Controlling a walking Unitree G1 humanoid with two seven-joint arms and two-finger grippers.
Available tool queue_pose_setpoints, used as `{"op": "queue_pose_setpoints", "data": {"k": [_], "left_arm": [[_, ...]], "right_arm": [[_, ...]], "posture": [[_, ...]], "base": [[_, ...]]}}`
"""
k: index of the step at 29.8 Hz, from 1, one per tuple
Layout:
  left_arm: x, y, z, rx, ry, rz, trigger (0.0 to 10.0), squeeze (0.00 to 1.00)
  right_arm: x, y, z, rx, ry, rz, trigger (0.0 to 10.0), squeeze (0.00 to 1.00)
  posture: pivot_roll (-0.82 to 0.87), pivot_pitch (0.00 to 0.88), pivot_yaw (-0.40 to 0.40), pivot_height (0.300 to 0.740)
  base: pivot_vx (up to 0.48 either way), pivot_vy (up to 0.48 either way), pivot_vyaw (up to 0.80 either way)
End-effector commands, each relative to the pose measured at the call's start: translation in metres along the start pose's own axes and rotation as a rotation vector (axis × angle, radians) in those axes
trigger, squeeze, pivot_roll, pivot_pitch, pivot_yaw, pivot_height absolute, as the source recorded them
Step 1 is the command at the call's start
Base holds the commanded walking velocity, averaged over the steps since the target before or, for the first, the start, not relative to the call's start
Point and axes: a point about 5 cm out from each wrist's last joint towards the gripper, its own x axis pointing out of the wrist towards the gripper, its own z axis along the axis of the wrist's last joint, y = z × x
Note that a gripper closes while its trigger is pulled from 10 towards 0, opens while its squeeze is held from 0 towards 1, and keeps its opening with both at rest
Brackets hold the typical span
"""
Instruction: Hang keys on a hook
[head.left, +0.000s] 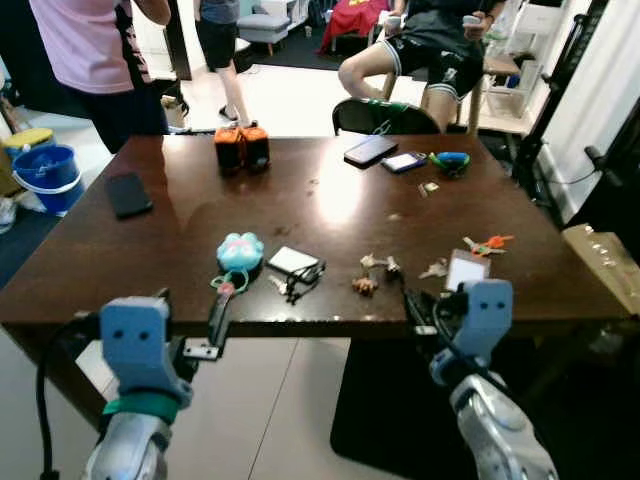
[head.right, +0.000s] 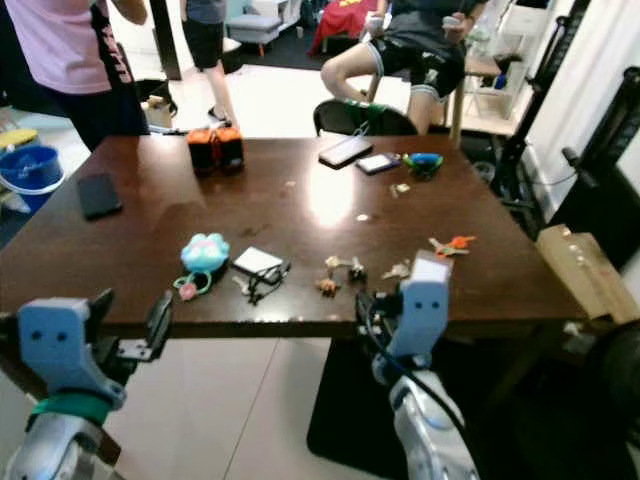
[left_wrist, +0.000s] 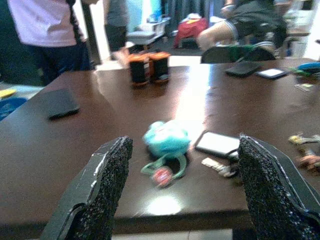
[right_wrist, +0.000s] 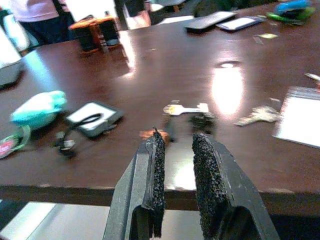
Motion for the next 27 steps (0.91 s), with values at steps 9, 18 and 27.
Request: {"op": "queue_pose_setpoints", "data": {"k": [9,18,27], "left_arm": [[-0.001,-0.0009,0.0023,-0.032,-0.014,-0.016,10.0,0.0],[-0.0008,-0.0006,0.0014,-0.045,-0.009,-0.007,10.0,0.0],[-0.0012,-0.0013,0.0009,-0.051,-0.008,-0.016,10.0,0.0]], "right_arm": [[-0.003,-0.005,-0.0057,0.03,0.025,-0.023,10.0,0.0],[-0.0031,-0.0055,-0.0068,0.04,0.032,-0.026,10.0,0.0],[-0.0032,-0.006,-0.0072,0.05,0.035,-0.028,10.0,0.0]], "posture": [[-0.16,0.124,0.119,0.74],[-0.16,0.124,0.119,0.74],[-0.16,0.124,0.119,0.74]], "base": [[0.455,0.0,-0.09],[0.047,0.0,0.0],[0.0,0.0,0.0]]}}
